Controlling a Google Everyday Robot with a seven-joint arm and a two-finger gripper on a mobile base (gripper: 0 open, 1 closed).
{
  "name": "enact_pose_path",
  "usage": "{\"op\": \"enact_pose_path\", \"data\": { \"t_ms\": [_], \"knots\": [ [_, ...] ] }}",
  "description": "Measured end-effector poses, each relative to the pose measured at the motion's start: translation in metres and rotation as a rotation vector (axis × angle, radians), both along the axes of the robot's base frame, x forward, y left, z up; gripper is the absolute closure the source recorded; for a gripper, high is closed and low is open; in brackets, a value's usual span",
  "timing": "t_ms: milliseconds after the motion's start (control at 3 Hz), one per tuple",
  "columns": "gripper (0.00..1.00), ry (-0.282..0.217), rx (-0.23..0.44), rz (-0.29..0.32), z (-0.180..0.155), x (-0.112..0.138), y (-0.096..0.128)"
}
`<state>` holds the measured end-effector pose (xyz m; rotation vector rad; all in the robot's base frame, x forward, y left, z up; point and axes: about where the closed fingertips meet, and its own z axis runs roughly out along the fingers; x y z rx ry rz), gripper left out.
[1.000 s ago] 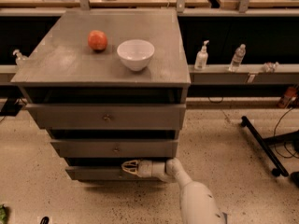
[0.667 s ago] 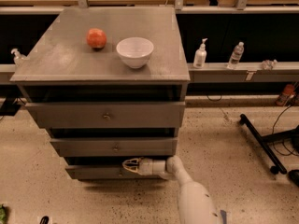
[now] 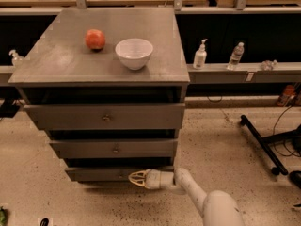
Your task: Close bottom drawer
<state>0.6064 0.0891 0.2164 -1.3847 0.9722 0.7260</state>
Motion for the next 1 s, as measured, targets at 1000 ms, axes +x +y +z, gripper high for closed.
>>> {"op": "enact_pose_path", "data": {
  "t_ms": [1000],
  "knots": [
    [0.84,0.08,-0.024,-0.002,-0.022,-0.055,0.019]
  ]
}}
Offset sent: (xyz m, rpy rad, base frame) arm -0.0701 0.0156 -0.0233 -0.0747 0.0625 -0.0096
